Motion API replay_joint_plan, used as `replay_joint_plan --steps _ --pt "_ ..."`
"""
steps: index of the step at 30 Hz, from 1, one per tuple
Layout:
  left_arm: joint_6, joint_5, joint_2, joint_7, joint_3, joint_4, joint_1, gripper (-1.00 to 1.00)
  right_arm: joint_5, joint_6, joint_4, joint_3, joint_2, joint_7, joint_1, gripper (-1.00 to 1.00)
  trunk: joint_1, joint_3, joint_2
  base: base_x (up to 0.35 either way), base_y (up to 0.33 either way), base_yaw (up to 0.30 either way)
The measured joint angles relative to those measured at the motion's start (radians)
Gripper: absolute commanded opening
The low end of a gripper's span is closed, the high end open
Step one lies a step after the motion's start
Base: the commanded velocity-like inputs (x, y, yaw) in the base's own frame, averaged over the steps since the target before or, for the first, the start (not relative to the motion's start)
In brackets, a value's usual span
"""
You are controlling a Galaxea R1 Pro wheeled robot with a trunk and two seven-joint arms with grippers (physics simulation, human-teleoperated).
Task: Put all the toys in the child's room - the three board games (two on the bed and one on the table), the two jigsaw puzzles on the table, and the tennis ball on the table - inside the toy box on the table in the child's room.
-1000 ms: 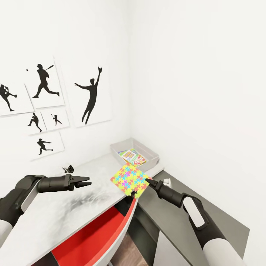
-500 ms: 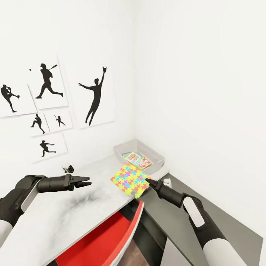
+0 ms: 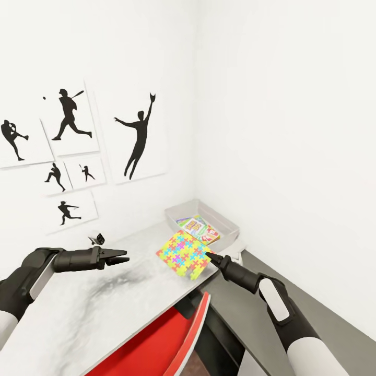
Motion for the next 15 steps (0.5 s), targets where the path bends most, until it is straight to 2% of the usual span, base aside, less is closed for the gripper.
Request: replay_joint_plan --steps 15 --pt "-0.002 0.0 0.0 0.0 0.0 0.0 0.0 1.0 0.0 0.001 0.0 0.0 0.0 0.0 0.0 -1.0 0.0 0.0 0.0 0.047 -0.022 0.0"
